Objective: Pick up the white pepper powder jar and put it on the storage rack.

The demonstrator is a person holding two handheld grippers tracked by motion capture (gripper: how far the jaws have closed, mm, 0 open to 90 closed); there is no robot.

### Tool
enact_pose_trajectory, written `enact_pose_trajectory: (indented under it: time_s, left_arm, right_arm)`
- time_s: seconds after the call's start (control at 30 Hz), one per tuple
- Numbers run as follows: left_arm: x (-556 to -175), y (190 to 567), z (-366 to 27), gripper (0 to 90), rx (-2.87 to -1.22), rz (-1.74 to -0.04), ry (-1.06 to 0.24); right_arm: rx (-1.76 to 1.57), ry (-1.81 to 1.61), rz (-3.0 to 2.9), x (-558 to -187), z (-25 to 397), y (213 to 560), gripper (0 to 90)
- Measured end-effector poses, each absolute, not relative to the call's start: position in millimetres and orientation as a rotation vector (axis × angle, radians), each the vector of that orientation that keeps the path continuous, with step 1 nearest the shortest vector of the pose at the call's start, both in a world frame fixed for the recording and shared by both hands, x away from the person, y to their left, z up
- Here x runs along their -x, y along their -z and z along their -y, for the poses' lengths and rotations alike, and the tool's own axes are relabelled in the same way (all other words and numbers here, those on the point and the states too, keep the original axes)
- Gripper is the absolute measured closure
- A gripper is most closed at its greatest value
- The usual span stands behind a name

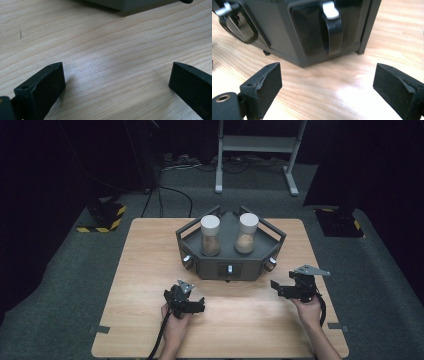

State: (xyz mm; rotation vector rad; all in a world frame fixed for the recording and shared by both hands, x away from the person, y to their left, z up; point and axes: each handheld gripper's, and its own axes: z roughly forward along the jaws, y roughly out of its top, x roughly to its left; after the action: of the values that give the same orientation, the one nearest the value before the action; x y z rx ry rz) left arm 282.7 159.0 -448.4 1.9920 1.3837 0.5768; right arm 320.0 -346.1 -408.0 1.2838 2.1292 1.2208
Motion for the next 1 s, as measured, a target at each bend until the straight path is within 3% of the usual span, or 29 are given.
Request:
enact_pose_trajectory:
  time_s: [1.0]
  left_arm:
    - [-282.3,448.2,-158.0,0.7,-1.992,-1.388,-0.58]
  right_arm:
    - [-1.331,-0.935,-2.168,-305.5,321.2,445.0,8.0]
